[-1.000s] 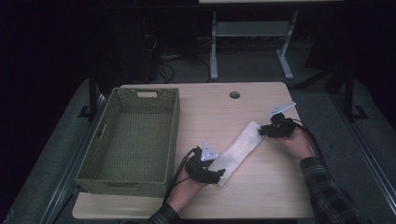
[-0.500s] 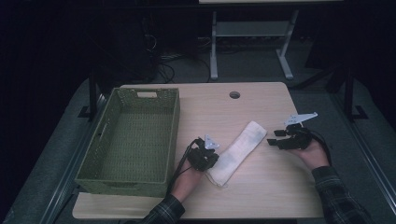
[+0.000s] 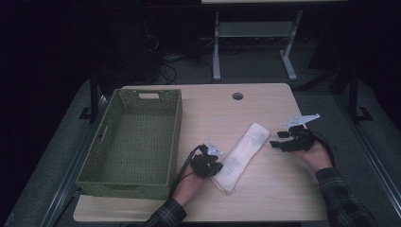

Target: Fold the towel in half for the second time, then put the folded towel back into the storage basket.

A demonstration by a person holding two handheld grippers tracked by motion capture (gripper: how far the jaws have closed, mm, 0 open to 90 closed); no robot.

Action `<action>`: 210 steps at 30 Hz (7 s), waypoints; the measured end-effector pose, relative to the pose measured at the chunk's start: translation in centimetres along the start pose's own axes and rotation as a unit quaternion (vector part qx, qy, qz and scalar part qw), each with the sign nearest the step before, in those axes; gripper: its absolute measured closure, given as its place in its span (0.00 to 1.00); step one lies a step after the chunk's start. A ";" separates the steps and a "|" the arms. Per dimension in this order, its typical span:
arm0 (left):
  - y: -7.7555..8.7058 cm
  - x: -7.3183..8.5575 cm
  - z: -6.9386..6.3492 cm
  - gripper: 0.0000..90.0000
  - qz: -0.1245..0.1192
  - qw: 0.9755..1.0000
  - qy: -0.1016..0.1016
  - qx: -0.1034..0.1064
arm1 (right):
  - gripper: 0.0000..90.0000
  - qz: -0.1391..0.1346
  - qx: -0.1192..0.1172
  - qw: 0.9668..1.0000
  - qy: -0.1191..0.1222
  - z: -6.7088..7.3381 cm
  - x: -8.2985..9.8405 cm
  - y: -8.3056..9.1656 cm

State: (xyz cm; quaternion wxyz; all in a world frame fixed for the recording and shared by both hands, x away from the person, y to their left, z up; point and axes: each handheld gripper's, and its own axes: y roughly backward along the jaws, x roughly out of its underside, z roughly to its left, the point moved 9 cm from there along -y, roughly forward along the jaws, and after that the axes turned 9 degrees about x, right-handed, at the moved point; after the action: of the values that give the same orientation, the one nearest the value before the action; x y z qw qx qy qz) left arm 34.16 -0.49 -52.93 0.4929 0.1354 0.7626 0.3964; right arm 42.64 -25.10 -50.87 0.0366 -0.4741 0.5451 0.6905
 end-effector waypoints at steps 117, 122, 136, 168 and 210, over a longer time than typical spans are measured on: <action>-5.6 -4.0 -8.3 0.85 0.051 0.972 -0.159 0.164 | 0.41 -0.015 -0.114 0.987 0.112 4.0 -4.6 -2.4; -5.6 -4.0 -8.2 0.85 0.052 0.972 -0.163 0.163 | 0.39 -0.010 -0.131 0.983 0.124 4.4 -5.6 -3.8; -5.6 -4.0 -8.2 0.85 0.053 0.972 -0.163 0.162 | 0.39 0.026 -0.155 0.973 0.169 5.4 -5.2 -7.8; -5.5 -4.0 -8.2 0.90 0.044 0.972 -0.166 0.161 | 0.87 0.031 -0.169 0.971 0.166 5.5 -3.1 -6.2; 5.5 -9.8 -6.3 0.90 -0.009 0.982 -0.138 0.129 | 0.87 -0.027 -0.172 0.974 0.145 6.4 -11.5 -1.8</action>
State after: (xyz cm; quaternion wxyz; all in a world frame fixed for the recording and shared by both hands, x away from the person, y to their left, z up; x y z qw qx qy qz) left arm 32.38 -5.75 -41.30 0.5756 0.2445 0.7329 0.2679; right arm 46.06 -13.99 -44.45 -0.1061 -0.5825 0.4049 0.6968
